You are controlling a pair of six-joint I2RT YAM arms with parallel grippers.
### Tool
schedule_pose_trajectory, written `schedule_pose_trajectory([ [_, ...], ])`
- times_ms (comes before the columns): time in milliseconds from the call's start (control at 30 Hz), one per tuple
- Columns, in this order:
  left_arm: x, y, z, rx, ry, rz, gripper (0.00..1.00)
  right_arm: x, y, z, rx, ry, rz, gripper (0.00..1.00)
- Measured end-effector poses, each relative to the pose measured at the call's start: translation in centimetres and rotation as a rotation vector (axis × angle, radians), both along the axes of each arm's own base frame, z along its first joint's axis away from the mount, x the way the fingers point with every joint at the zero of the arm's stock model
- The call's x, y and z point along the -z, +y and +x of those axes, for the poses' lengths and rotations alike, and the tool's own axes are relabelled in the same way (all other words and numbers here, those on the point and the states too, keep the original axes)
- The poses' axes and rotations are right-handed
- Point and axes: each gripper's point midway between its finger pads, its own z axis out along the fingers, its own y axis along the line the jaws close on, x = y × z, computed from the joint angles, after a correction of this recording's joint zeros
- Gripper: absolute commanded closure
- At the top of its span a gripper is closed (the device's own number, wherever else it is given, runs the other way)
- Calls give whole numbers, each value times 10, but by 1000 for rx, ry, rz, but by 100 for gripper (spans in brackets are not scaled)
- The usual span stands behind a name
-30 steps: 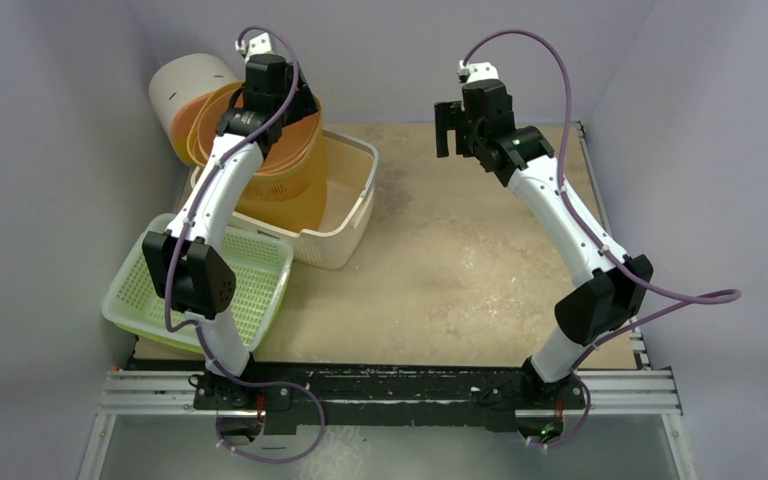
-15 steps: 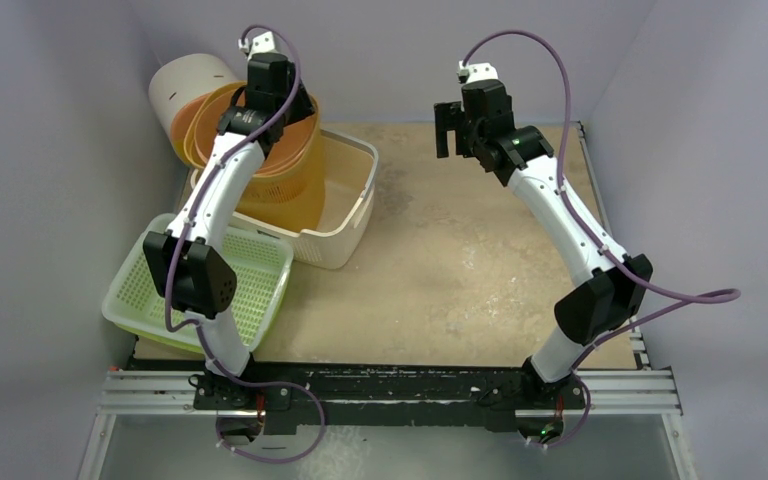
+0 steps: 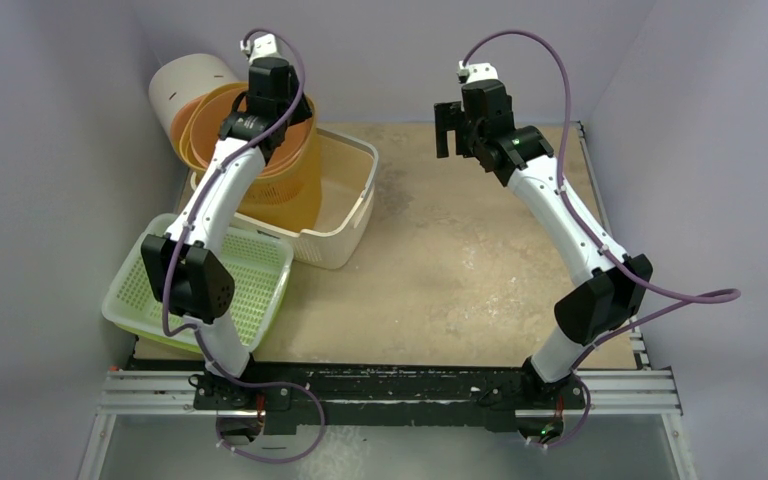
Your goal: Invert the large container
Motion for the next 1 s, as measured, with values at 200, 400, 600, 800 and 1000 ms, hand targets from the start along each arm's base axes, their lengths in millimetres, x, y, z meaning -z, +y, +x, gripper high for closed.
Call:
schedule_pose_trajectory([
  [200,3,2,1,-11,33,15,68,0,-1,0,3,0,-1,1],
  [400,9,-1,5,-7,85,28,73,4,-4,-2,11,7,-11,1],
  [600,11,-2,5,-9,96,28,100,6,-6,-3,21,7,-18,1],
  [800,10,4,0,-41,104,46,100,6,-9,-8,24,6,-19,1],
  [1000,0,10,-6,-65,109,71,100,5,-10,-8,25,0,-17,1],
])
